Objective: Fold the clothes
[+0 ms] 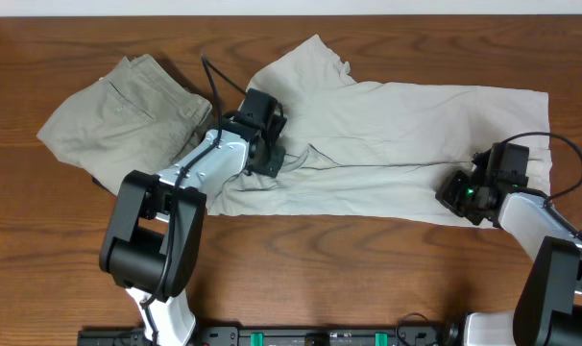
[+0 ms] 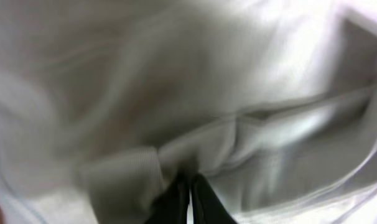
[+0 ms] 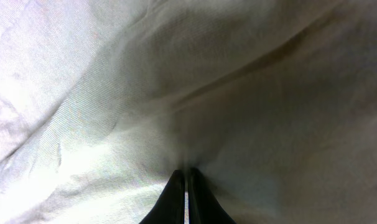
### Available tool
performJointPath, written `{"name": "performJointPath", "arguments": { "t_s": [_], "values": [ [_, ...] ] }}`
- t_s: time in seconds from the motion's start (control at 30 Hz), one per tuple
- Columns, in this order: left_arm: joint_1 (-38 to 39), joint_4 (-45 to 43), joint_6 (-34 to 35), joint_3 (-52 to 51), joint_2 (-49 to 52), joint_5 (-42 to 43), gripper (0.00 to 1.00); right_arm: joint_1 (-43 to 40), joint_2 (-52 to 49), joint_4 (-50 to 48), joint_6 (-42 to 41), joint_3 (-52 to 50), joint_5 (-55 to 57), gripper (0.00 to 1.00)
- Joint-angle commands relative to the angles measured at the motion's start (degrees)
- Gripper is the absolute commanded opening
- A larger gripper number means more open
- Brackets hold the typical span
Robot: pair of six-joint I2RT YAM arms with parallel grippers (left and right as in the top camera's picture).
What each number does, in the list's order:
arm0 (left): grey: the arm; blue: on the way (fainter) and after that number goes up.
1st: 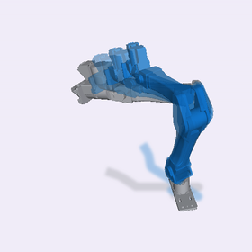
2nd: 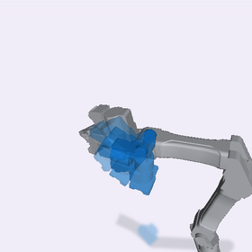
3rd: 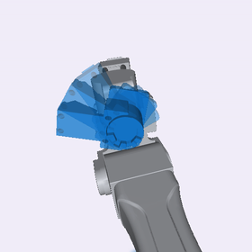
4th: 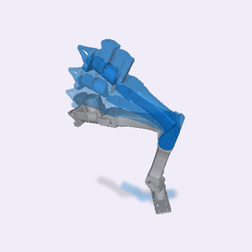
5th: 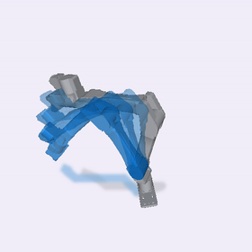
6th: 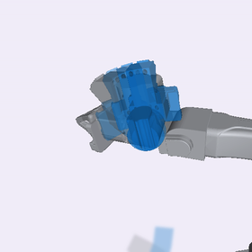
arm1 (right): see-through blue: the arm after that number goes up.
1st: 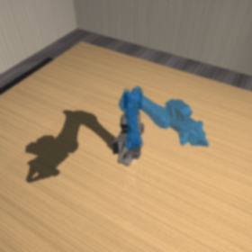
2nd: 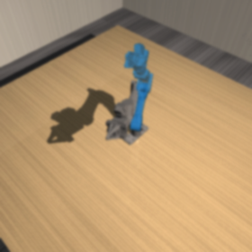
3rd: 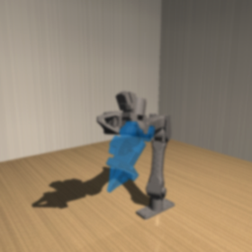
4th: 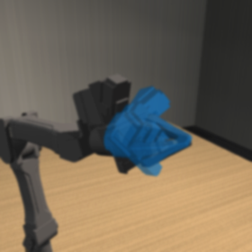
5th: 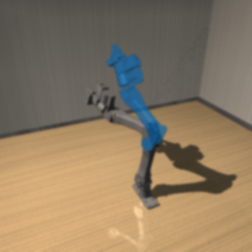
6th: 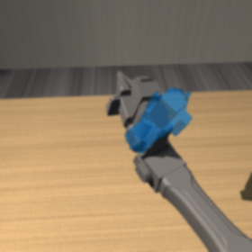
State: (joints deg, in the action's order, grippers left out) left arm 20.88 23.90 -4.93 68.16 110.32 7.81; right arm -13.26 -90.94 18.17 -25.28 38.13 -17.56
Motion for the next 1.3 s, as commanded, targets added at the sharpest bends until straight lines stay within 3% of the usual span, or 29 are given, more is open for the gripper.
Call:
{"name": "performJointPath", "arguments": {
  "t_s": [0.0,0.23,0.37,0.6,0.73,0.77,0.87,0.9,1.27],
  "values": [
    [0.1,-3.0,-0.8,0.8,0.2,0.3,0.07,-0.1,-2.4,0.9,-0.7,-2.6,10.3,0.05],
    [0.1,-7.3,-0.5,1.9,0.1,-2.5,0.08,-0.1,-2.4,1.3,-0.7,-2.6,10.3,0.06],
    [0.2,1.3,2.2,4.3,-2.1,-2.3,0.08,-0.1,-2.4,1.4,-0.6,-2.6,10.3,0.06],
    [1.5,12.3,4.9,4.5,-5.7,2.8,0.35,-0.1,-2.4,1.3,-0.6,-2.6,10.3,0.06],
    [3.1,13.2,4.8,3.0,-4.3,2.8,0.37,-0.1,-2.4,1.3,-0.6,-2.6,10.3,0.07],
    [3.5,13.2,4.9,2.8,-4.0,2.8,0.36,-0.1,-2.4,1.3,-0.6,-2.6,10.3,0.07],
    [4.8,13.2,4.9,2.4,-3.1,2.8,0.09,-0.1,-2.4,1.3,-0.6,-2.6,10.3,0.08],
    [5.2,13.2,4.9,2.2,-2.9,2.7,0.06,-0.1,-2.4,1.3,-0.6,-2.6,10.3,0.07],
    [5.7,7.0,4.8,-3.3,-2.8,1.0,0.06,-0.1,-2.4,1.4,-0.7,-2.6,10.3,0.08]
  ]
}}
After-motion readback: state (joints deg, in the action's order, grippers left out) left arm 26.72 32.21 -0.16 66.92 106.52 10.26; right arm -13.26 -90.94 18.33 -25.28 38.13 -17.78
